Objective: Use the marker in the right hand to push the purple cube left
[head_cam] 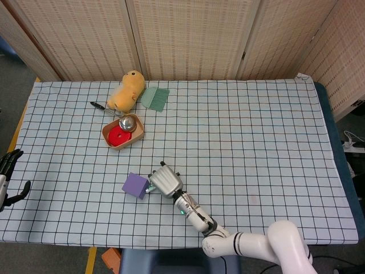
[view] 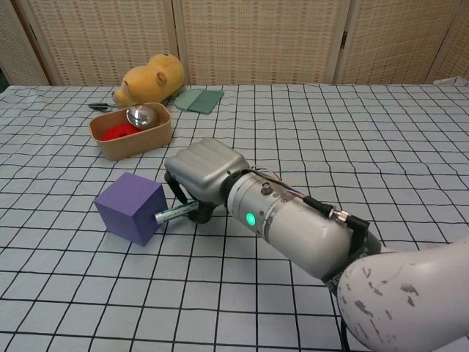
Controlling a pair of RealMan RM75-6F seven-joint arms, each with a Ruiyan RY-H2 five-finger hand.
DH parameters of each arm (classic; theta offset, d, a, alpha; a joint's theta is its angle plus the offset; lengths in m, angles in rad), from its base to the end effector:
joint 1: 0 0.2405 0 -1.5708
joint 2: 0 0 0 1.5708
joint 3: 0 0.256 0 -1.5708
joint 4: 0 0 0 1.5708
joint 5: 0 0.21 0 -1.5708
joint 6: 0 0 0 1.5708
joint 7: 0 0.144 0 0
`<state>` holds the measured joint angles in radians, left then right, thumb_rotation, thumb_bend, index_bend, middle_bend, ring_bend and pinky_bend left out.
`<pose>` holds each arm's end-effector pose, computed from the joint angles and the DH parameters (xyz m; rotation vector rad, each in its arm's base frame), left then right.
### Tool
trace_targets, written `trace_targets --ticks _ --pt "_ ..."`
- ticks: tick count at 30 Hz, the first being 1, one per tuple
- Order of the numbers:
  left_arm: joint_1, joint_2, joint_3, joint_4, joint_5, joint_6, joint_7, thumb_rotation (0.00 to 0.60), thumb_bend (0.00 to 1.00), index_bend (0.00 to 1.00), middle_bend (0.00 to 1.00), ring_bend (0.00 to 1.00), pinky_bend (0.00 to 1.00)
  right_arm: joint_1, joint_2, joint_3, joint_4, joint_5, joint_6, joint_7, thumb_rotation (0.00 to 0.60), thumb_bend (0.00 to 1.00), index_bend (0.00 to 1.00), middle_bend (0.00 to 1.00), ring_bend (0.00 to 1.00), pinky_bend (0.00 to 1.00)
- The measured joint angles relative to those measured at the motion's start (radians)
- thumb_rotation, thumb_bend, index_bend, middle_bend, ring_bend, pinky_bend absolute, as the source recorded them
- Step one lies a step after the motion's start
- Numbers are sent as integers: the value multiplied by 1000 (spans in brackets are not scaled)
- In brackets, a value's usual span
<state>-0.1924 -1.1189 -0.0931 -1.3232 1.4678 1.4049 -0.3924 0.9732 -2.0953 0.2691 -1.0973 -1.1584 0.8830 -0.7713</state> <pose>-0.3479 0.2322 0.1955 -1.3440 -0.9517 -1.0372 -0.0155 -0.3146 -0.1598 2.1431 -0.4841 0.8957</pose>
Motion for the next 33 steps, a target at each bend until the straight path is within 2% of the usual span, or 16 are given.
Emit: trace_targets --ticks 11,19,26,33 --pt "12 7 0 5 1 16 -29 600 448 0 2 0 93 87 -108 64 177 10 -2 19 600 412 981 860 645 329" --pt "14 13 -3 6 1 22 -46 600 448 0 2 0 93 156 -165 103 311 17 -25 93 600 412 981 860 645 330" --pt "19 15 -2 13 2 29 -62 600 448 0 2 0 93 229 -173 92 344 65 -39 190 600 413 981 860 645 331" --pt "21 15 -2 15 6 33 -65 600 448 0 2 0 93 278 -174 50 352 119 -29 226 600 412 981 860 645 333"
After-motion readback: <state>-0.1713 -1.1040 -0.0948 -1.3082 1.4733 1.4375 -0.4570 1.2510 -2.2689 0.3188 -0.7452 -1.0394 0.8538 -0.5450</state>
